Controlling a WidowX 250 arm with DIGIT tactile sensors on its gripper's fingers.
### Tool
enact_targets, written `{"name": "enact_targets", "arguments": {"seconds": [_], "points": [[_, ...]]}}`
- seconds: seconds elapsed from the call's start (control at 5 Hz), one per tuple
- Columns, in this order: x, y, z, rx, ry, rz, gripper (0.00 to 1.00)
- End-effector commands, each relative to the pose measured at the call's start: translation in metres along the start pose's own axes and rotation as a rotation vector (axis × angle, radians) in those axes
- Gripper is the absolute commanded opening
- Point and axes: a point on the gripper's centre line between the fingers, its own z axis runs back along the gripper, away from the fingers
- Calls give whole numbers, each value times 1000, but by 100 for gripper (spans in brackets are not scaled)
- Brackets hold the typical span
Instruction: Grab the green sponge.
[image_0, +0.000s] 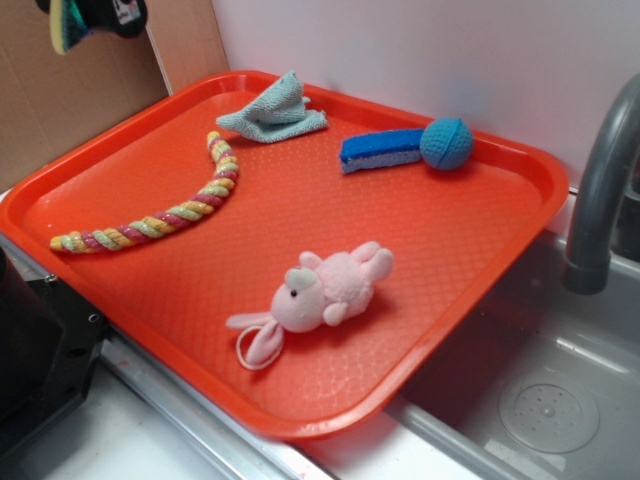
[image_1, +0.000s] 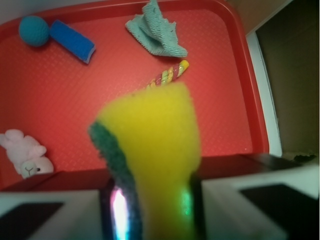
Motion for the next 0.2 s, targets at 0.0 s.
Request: {"name": "enact_targets", "arguments": {"seconds": [0.0], "points": [[2,13,4,10,-37,34,0]]}}
